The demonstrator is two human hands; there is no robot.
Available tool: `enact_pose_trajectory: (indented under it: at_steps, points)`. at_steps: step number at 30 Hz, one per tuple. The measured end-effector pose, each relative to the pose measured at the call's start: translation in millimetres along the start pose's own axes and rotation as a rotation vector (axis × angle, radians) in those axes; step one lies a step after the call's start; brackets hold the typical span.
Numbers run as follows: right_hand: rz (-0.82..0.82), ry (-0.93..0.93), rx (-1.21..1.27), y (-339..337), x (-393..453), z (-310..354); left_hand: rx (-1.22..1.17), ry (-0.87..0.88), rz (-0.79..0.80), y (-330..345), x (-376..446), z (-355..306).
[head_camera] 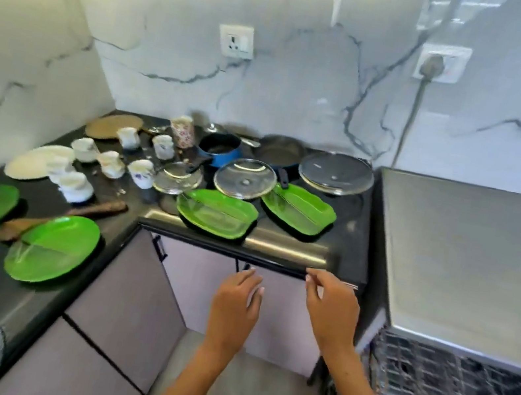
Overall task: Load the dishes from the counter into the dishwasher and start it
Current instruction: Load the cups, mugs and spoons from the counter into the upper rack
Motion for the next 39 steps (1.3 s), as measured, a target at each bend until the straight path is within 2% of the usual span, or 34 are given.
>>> enact_pose_trajectory:
  at_steps: [4, 12, 17, 20, 23, 27, 31, 35, 39]
  points:
    - [0.014, -0.085, 0.012, 57.8, 25.3, 49.4, 0.03, -0.027, -0.044, -25.8, 48.0, 47.2]
    - [0.158, -0.327, 0.132, 172.6, 52.3, 128.0, 0.174, -0.25, -0.109, -69.9, 113.8, 142.2]
    - [0.212, -0.395, 0.202, 258.9, 82.2, 173.5, 0.294, -0.279, -0.201, -86.4, 167.2, 201.0]
    - [0.307, -0.438, 0.215, 310.9, 107.3, 198.8, 0.358, -0.303, -0.224, -84.7, 205.2, 229.7]
    - [0.357, -0.503, 0.214, 349.7, 129.6, 216.4, 0.46, -0.204, -0.118, -72.0, 247.2, 264.9]
    - [0.345, -0.538, 0.189, 378.1, 150.4, 221.3, 0.62, -0.099, 0.199, -56.9, 299.1, 306.7]
    - [0.332, -0.562, 0.161, 389.4, 163.0, 214.7, 0.791, 0.021, 0.44, -55.4, 347.6, 341.1]
    - [0.322, -0.527, 0.137, 391.3, 164.1, 204.6, 0.712, 0.095, 0.667, -54.4, 375.7, 364.8]
    - [0.299, -0.483, 0.127, 387.8, 161.3, 197.9, 0.582, 0.085, 0.712, -52.3, 385.4, 376.4]
Point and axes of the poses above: each hand's wrist, its own x-axis towards the middle knuckle, its own y-axis out of the palm, z = x × y, the point moved 1 cm from there along x, towards the middle knuckle, and after that the axes turned 11 degrees about -z, right-handed, at the moved point
